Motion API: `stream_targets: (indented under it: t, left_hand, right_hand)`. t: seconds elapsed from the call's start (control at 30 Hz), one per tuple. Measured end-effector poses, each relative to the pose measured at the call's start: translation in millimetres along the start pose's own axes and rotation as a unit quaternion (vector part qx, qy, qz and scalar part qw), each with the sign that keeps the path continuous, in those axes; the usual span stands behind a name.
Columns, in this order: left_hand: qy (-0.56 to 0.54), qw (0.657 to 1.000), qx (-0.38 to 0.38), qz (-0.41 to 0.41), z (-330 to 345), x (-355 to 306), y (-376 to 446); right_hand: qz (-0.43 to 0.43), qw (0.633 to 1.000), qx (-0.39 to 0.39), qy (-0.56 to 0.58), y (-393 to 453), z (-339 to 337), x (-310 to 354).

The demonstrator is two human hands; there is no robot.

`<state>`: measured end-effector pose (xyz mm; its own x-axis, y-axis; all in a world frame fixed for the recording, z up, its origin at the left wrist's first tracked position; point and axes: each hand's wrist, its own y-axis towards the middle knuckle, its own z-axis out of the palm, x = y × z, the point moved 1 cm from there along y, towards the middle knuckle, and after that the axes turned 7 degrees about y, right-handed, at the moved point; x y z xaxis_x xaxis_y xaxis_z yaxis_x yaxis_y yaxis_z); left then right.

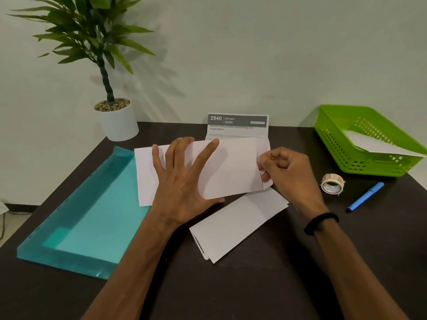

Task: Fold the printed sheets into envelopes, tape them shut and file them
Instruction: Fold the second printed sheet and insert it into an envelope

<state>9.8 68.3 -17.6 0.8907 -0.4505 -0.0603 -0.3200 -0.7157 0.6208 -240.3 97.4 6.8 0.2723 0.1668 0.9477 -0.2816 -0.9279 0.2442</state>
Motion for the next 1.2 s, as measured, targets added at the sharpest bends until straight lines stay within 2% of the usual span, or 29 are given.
stream_targets:
  t: [0.17,0.27,0.4,0.53,0.77,0.93,1.2]
  left_hand:
    - [0.013,1.0,-0.005,0.0,0,-3,0]
    - [0.02,1.0,-0.012,0.004,-1,-5,0]
    - [0.03,0.999,-0.017,0.01,0,-7,-1]
    - [0.036,0.999,-0.016,0.022,-3,-10,0]
    - [0.046,0.997,-0.042,0.056,-3,-15,0]
    - [0.051,0.997,-0.033,0.043,-8,-12,2]
    - [0.063,0.998,-0.011,0.02,-20,5,6]
  right_hand:
    - [0.089,0.992,0.033,0.079,-3,1,5]
    - [0.122,0.98,0.099,0.121,-5,-4,7]
    - [0.192,0.936,0.182,0.233,-7,-7,10]
    - [0.21,0.902,0.252,0.282,-9,-7,14]
    - [0.248,0.86,0.303,0.327,-17,6,11]
    - [0.249,0.858,0.299,0.336,-14,0,11]
    - [0.249,0.891,0.261,0.277,-8,-11,7]
